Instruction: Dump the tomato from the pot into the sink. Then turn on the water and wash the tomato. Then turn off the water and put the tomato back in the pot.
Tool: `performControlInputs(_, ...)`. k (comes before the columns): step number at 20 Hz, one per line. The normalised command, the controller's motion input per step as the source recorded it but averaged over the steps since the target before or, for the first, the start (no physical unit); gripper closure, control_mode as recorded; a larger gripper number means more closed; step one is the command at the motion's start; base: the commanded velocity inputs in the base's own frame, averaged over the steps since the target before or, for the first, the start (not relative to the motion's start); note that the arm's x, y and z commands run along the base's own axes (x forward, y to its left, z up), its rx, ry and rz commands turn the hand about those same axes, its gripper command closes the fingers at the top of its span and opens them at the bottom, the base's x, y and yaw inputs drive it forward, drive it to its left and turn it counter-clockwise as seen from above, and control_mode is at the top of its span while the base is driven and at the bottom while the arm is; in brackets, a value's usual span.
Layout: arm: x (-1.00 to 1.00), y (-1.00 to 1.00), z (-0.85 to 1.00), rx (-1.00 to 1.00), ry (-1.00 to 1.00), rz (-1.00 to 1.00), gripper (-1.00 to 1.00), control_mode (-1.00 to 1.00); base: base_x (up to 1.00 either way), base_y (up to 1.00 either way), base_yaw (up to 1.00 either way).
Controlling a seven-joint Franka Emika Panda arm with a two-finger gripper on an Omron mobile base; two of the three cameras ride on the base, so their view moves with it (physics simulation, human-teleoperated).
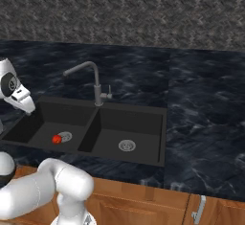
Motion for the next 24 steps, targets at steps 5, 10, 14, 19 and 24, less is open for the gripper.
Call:
performControlInputs(5,0.22,-1.0,0.03,0.0,0.02,0.03,-1.0,-1.0,0.0,0.0,0.0)
performControlInputs(10,0.36,-1.0,0.0,0.0,0.0,0.09,-1.0,-1.0,0.0,0.0,0.0)
performControlInputs(14,0.42,-1.0,0.0,0.0,0.0,0.11,-1.0,-1.0,0.0,0.0,0.0)
performControlInputs(19,0.58,-1.0,0.0,0.01,0.0,0.07,-1.0,-1.0,0.0,0.0,0.0)
performControlInputs(24,0.75,-0.84,0.01,0.05,-0.01,0.06,-1.0,-1.0,0.0,0.0,0.0)
